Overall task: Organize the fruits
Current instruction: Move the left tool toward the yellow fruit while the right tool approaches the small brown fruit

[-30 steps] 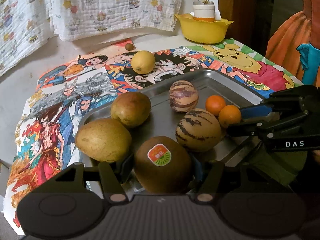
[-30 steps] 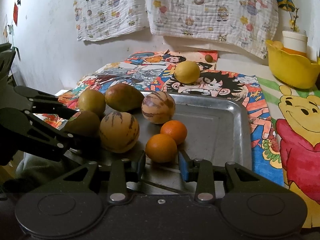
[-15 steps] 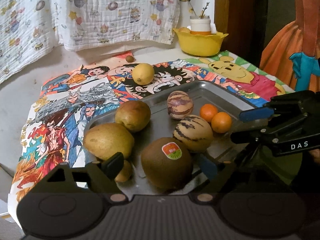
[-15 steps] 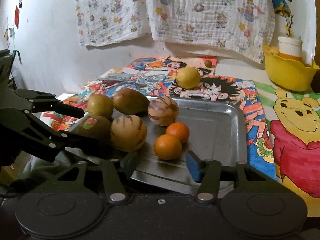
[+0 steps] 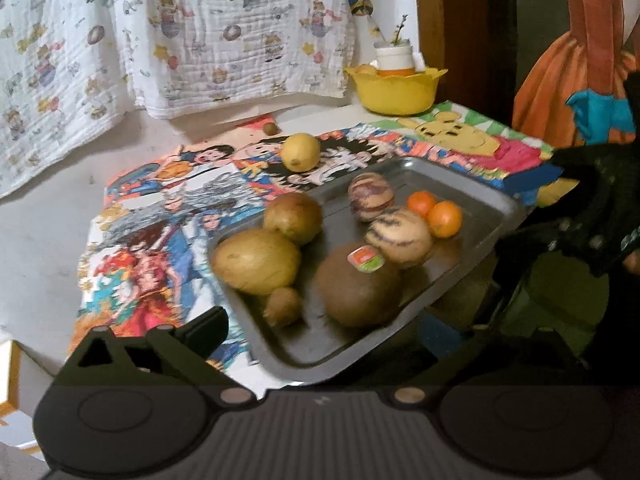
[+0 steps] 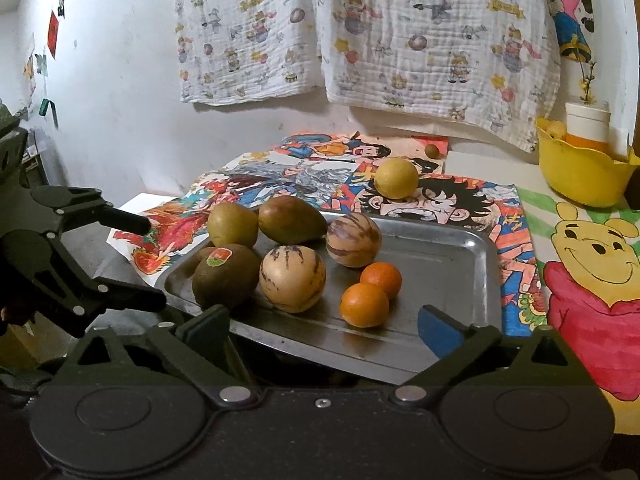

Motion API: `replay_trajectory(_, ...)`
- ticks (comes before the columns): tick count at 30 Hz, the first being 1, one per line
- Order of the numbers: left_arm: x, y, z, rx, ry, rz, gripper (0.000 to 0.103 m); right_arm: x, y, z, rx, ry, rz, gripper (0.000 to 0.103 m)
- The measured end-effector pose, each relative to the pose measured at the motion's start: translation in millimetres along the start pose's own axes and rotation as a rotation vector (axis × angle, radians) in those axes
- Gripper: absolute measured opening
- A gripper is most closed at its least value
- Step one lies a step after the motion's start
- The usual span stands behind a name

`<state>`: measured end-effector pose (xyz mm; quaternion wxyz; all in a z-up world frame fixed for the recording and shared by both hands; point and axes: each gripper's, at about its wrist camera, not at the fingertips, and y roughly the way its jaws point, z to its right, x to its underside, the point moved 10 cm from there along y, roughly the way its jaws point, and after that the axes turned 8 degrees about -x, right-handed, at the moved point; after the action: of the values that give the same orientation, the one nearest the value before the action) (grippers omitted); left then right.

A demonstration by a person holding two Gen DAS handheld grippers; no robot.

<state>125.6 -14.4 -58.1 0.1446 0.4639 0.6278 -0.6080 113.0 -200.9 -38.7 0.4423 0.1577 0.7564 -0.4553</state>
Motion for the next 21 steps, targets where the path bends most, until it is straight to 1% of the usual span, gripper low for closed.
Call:
replay_trajectory(3,4.6,3.1,-11.7,-0.039,0.008,-0.015,0.102,-0.3,0.4,1.4,0.017,0.001,-0.008,0.102)
replay_trajectory(9,8.7,5.0,-34.1,-0.057,-0.018,-0.035,0.103,-3.1,3.6,15.6,0.061,0.029,-0.006,0.102)
replay_trajectory(11,6.6,5.8,-41.8,-0.073,-0.023,-0.036,0.103,-6.3,6.1,22.6,0.076,0.043,-0.003,0.102)
replay_trajectory(15,-4.4,6.6,-56.2,-0.095,-0.035,-0.026,0.103,-13.1,10.0,36.1,0.097,0.072,0.007,0.102)
replay_trajectory(21,-28.8,12.2,-68.8,-0.131,0.016,0.009,0.103,-24.4,18.1,56.8,0.131,0.085,0.008,0.102)
